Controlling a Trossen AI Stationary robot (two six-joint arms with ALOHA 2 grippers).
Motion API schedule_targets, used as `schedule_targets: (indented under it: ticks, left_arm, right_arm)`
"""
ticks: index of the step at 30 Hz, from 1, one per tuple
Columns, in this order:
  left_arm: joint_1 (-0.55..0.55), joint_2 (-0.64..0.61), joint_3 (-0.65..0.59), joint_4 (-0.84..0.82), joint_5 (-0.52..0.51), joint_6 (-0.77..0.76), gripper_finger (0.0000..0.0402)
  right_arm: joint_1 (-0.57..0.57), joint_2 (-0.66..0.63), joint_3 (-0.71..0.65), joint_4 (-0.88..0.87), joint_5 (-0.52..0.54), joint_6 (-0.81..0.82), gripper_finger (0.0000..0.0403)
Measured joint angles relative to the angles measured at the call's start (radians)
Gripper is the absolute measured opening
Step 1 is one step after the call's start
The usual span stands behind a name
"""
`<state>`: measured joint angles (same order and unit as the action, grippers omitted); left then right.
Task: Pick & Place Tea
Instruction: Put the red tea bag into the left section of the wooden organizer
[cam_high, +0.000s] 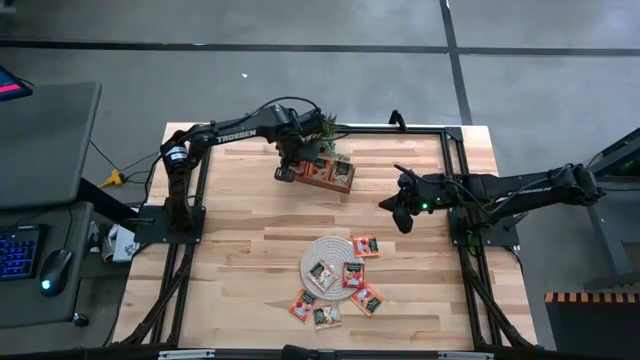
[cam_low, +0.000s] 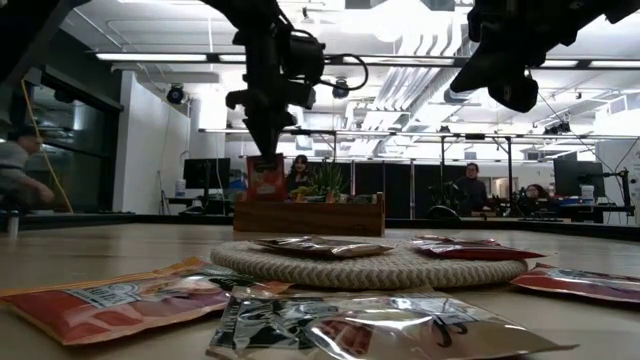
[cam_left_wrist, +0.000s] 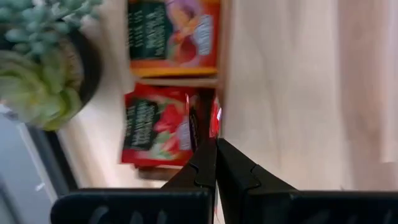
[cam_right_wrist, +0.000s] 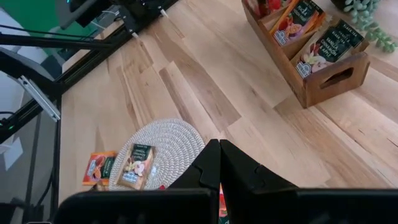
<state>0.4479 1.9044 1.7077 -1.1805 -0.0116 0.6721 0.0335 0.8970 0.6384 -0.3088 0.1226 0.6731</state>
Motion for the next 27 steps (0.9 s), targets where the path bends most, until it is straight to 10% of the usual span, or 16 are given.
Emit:
schedule_targets:
  ticks: [27]
  left_arm:
    - [0.042,0.080,-0.001,0.015,-0.067,0.021,0.0000]
  right_arm:
    - [0.000,0.000,0.000,0.006,0.003,0.000,0.0000]
